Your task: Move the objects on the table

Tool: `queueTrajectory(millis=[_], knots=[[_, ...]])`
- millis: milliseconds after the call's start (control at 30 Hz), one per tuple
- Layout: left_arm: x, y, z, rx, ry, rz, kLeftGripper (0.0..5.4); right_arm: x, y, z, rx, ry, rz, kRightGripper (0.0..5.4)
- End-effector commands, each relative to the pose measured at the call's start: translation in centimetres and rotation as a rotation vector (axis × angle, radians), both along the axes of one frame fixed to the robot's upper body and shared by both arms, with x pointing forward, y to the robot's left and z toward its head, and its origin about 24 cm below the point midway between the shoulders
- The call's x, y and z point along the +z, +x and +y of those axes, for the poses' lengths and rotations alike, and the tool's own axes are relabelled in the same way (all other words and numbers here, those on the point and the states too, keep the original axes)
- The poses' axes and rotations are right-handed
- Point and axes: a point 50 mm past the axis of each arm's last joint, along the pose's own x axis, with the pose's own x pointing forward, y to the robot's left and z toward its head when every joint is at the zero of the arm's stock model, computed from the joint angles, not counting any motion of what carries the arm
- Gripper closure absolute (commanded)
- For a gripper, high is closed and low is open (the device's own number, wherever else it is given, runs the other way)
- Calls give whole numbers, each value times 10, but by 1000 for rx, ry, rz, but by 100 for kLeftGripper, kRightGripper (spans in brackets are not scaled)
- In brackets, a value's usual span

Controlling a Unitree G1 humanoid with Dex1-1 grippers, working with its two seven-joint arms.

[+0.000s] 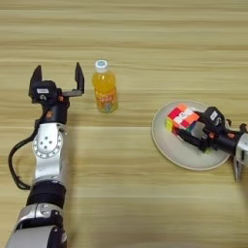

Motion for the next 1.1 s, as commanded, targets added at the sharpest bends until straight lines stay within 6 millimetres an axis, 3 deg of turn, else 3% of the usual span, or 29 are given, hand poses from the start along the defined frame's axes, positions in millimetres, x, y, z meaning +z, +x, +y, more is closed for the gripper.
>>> queueTrajectory(millis=[33,567,1100], knots=[[0,-1,-2,-8,17,0,0,4,4,1,6,-9,-18,205],[0,-1,-2,-6,18,0,0,28,4,6,29,14,-112,205],[11,-2,12,33,-9,-60,0,78,-8,15,160,86,-275,205]])
